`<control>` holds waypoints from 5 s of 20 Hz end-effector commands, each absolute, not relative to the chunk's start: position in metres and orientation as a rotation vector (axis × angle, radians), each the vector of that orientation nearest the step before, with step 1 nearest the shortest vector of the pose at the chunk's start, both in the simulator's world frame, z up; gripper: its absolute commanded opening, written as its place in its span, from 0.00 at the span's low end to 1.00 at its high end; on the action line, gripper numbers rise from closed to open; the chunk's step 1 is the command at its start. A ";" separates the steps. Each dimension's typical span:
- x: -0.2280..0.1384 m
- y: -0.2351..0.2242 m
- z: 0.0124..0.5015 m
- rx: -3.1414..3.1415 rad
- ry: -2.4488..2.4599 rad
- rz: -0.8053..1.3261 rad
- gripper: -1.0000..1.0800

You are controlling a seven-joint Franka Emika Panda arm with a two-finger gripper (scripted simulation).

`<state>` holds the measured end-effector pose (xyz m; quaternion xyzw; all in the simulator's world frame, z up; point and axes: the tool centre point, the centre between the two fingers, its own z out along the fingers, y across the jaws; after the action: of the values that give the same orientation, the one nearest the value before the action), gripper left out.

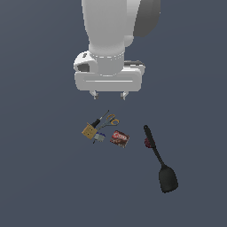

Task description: Pick up a designated object from a clutter of objects.

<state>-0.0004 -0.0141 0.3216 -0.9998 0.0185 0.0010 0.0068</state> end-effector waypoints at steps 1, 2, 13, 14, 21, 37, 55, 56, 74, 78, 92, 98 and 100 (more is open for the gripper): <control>0.000 -0.014 0.322 -3.128 0.058 0.003 0.96; -0.001 -0.015 0.322 -3.127 0.060 0.004 0.96; -0.010 -0.034 0.326 -3.115 0.152 0.023 0.96; -0.009 -0.033 0.326 -3.116 0.148 0.022 0.96; 0.008 -0.020 0.313 -3.127 0.096 0.022 0.96; 0.085 0.082 0.221 -3.150 -0.229 0.013 0.96; 0.116 0.197 0.108 -3.100 -0.523 0.000 0.96; 0.117 0.199 0.106 -3.098 -0.528 0.000 0.96; 0.115 0.203 0.054 -3.096 -0.537 0.001 0.96; 0.116 0.203 0.052 -3.095 -0.537 0.000 0.96; 0.116 0.203 0.052 -3.095 -0.537 0.001 0.00; 0.111 0.197 0.059 -3.095 -0.537 0.001 0.00; 0.107 0.193 0.064 -3.095 -0.537 0.001 0.00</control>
<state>0.1086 0.1958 0.0591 -0.9852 -0.1711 0.0018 -0.0001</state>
